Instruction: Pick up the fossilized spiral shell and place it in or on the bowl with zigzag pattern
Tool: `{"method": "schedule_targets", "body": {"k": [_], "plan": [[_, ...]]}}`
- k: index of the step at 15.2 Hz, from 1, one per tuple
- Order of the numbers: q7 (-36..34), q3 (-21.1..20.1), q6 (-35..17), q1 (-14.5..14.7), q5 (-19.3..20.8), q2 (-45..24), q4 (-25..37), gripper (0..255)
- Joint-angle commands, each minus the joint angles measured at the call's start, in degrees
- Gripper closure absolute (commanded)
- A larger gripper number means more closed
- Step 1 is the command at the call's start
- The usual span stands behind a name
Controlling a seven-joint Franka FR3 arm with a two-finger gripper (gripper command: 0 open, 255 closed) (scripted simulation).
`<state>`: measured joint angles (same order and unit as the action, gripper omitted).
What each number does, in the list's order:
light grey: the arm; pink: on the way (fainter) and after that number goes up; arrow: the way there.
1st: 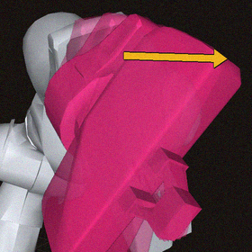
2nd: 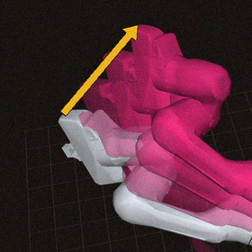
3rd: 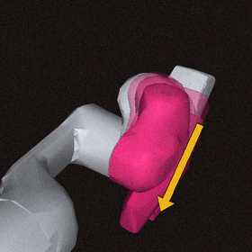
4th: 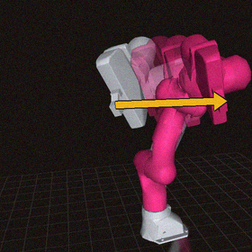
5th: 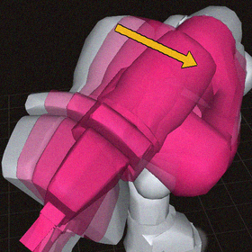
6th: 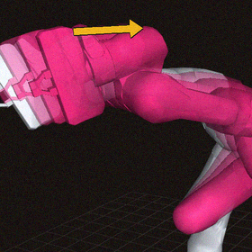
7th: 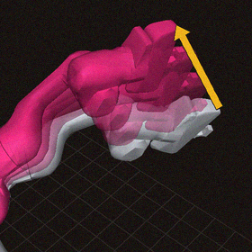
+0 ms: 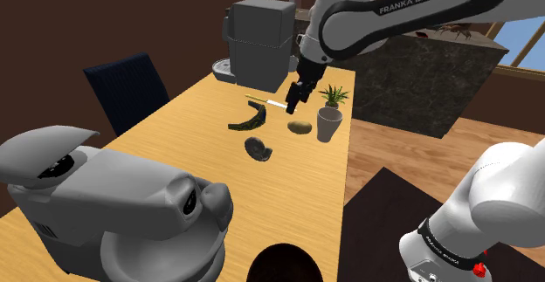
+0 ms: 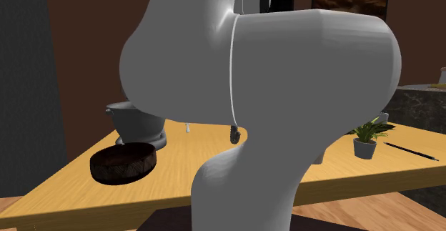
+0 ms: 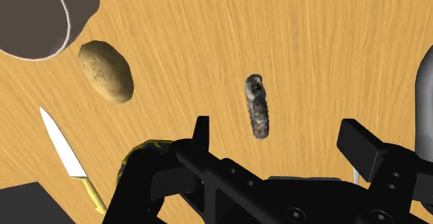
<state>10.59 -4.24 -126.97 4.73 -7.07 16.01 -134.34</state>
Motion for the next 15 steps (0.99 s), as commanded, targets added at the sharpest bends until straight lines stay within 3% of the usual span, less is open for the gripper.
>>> {"method": "schedule_targets", "body": {"k": [1, 9, 15], "plan": [[-0.2, -0.8, -2.7, 0.4, 0.5, -3.9, 1.1, 0], [-2.2, -3.0, -11.5, 1.8, 4.5, -20.8, 8.1, 0], [-4.0, -3.1, -15.1, 3.6, 8.1, -31.7, 14.7, 0]]}}
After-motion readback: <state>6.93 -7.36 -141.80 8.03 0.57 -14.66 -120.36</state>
